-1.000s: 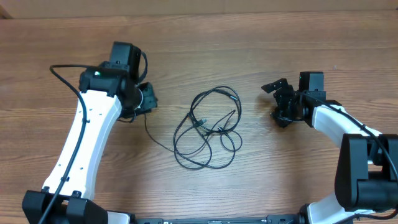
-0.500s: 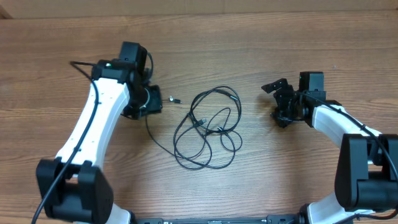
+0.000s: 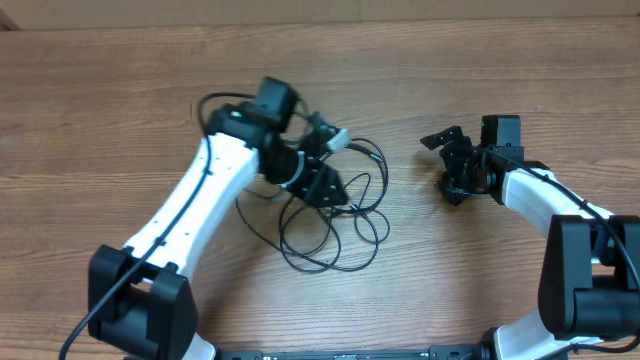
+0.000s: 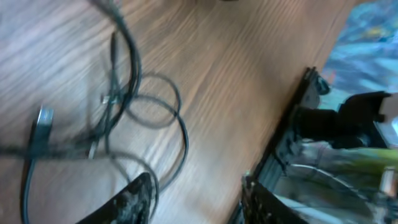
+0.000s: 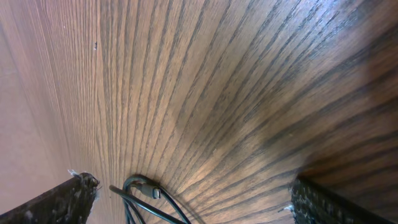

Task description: Untangle cables

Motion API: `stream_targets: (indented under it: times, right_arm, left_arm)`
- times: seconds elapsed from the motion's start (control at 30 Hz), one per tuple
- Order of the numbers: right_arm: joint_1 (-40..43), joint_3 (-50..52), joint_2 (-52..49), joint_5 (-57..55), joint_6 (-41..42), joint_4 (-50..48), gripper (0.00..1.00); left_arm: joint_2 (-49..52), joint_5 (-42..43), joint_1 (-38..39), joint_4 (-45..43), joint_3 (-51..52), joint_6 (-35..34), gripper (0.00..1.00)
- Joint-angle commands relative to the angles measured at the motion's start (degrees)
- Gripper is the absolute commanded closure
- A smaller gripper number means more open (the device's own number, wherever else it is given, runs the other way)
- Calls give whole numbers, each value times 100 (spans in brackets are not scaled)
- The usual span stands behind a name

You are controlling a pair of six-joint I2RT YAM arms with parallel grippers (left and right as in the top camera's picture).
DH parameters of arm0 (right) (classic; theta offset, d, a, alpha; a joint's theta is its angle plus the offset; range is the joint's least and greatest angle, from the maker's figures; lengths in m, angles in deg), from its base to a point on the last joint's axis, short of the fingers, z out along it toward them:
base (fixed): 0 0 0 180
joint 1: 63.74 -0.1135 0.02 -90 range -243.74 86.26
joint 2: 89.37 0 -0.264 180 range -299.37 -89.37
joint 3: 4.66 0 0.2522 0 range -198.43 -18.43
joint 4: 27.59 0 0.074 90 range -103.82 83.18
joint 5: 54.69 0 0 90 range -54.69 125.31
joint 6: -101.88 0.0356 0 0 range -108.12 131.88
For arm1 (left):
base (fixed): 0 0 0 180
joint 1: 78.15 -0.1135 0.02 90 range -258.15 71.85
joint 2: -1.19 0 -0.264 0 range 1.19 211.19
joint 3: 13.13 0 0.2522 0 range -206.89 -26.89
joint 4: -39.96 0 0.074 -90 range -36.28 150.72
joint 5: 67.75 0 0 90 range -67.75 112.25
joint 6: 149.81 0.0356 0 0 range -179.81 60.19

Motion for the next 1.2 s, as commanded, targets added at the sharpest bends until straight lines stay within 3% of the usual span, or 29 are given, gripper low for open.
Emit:
stream_targets:
  times: [0.0,0.13,0.3,0.37,0.7,1.17]
  right_arm:
    - [61,337,-404,-852,-42,216,0]
    - [61,337,-404,-852,-42,214,0]
    - [61,337,-404,-852,-42,214,0]
    - [61,337,-404,-852,-42,214,0]
    - [61,337,-404,-855,-42,214,0]
    - [61,337,-404,-852,-42,216,0]
  left_arm:
    - [83,-647,378,-256,9,-448,53]
    - [240,-1075,824,-435,9,-518,55]
    - [654,-1429,1281,-498,9,-516,73]
    - [903,-1604,1447,-557,9,-518,76]
    - [1985,-1812,1694,-1008,9,-538,69]
    - [2186,-1541,1703,-1375,9,-538,59]
